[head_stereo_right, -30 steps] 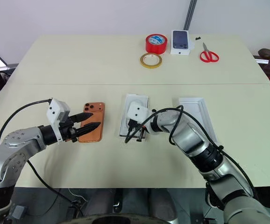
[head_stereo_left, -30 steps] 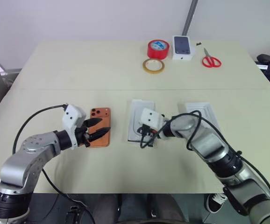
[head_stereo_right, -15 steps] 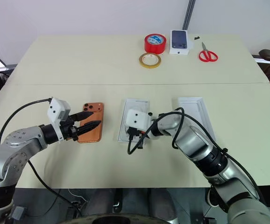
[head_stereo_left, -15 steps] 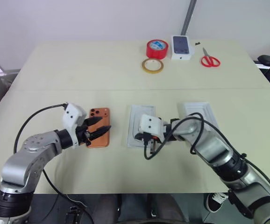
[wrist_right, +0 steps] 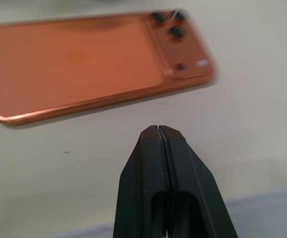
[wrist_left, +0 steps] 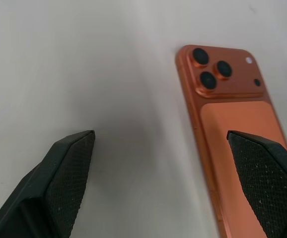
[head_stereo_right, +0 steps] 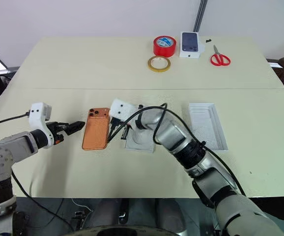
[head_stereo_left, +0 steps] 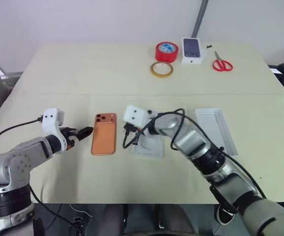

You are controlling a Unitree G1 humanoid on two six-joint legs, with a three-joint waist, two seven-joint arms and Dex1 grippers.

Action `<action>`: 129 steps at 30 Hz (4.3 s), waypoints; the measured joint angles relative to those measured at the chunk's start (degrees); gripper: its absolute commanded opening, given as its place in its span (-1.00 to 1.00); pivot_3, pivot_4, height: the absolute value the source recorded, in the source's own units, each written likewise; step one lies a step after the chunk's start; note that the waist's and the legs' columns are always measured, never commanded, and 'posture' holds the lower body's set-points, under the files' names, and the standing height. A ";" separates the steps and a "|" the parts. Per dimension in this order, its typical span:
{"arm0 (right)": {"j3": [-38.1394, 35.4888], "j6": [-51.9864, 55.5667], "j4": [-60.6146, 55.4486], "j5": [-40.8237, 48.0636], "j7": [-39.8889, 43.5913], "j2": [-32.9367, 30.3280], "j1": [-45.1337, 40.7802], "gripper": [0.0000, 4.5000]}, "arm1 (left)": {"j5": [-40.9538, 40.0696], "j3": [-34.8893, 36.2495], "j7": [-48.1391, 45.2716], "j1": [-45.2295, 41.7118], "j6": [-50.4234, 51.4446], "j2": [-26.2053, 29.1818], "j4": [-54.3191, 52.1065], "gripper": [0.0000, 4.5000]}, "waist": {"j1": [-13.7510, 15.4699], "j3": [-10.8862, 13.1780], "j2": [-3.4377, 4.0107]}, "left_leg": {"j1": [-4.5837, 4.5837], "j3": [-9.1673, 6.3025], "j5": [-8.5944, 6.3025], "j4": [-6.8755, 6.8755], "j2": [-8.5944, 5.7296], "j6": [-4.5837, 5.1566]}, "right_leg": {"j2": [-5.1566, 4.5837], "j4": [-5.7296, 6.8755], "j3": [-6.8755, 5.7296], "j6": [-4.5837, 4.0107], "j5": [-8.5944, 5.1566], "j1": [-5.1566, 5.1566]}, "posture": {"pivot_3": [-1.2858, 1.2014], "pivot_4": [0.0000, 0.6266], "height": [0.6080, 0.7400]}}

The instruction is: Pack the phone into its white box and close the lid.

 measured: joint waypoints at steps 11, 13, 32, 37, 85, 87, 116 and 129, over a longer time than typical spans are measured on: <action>4.31 -2.55 3.48 -4.40 2.99 1.38 -1.84 -1.00 | -3.50 1.81 0.96 -2.67 13.53 -6.98 -5.77 0.99 | -0.02 -0.09 -0.02 | 0.06 0.00 0.21 -0.02 0.00 -0.36 | 0.00 0.00 0.00 0.00 0.00 0.05 | 0.03 -0.52 1.00; 4.37 -2.55 3.48 -4.66 3.36 1.77 -1.83 -1.00 | -3.51 1.80 1.10 -2.56 14.40 -7.89 -6.85 0.99 | 0.02 -0.10 -0.02 | 0.05 0.00 0.21 -0.02 -0.01 -0.37 | 0.00 0.00 0.00 0.00 0.00 0.05 | 0.03 -0.52 1.00; 4.16 -3.39 3.10 -7.14 4.99 2.09 -1.12 -1.00 | -11.52 4.01 7.07 -3.88 16.52 -14.60 -5.73 0.99 | 0.31 -0.16 -0.05 | 0.07 -0.04 0.22 -0.01 -0.07 -0.38 | -0.06 -0.02 -0.02 0.00 0.00 0.10 | 0.03 -0.52 1.00; 4.16 -3.52 3.10 -7.21 5.14 2.22 -1.09 -1.00 | -14.58 3.03 9.26 -4.86 16.70 -15.16 -4.53 0.99 | -0.01 -0.16 -0.05 | 0.07 -0.04 0.23 -0.04 -0.07 -0.40 | -0.04 -0.02 -0.01 0.00 0.00 0.06 | 0.03 -0.52 1.00; -38.31 6.83 -29.54 19.91 11.27 -21.59 24.16 -1.00 | -51.96 -4.22 43.60 -7.63 -1.79 -26.15 6.16 -0.93 | 0.12 0.00 -0.38 | 0.06 -0.05 0.22 -0.11 -0.02 -0.38 | 0.05 -0.15 0.04 0.02 0.01 0.13 | 0.03 -0.52 1.00; -38.87 6.83 -29.67 20.30 10.45 -22.46 24.88 -1.00 | -52.31 -6.68 44.08 -7.06 -3.52 -25.99 6.25 -0.93 | 0.12 0.00 -0.36 | 0.06 -0.04 0.23 -0.11 -0.01 -0.40 | 0.07 -0.15 0.04 0.01 0.01 0.12 | 0.03 -0.52 1.00; -30.91 3.88 -27.90 20.18 3.90 -29.56 25.96 -1.00 | -50.78 -18.44 33.36 -5.39 -13.18 -4.71 1.06 0.90 | 0.46 0.02 -0.35 | 0.07 -0.05 0.25 -0.04 -0.03 -0.43 | 0.08 -0.19 0.03 0.00 0.00 0.22 | 0.03 -0.52 1.00; -17.27 4.10 -25.88 10.10 0.85 -31.14 23.31 -1.00 | -6.45 -39.41 3.46 -7.82 -20.62 10.02 -2.65 -0.84 | 0.49 0.08 -0.31 | 0.05 -0.04 0.25 -0.15 -0.05 -0.42 | 0.08 -0.28 0.05 -0.02 -0.01 0.19 | 0.03 -0.52 1.00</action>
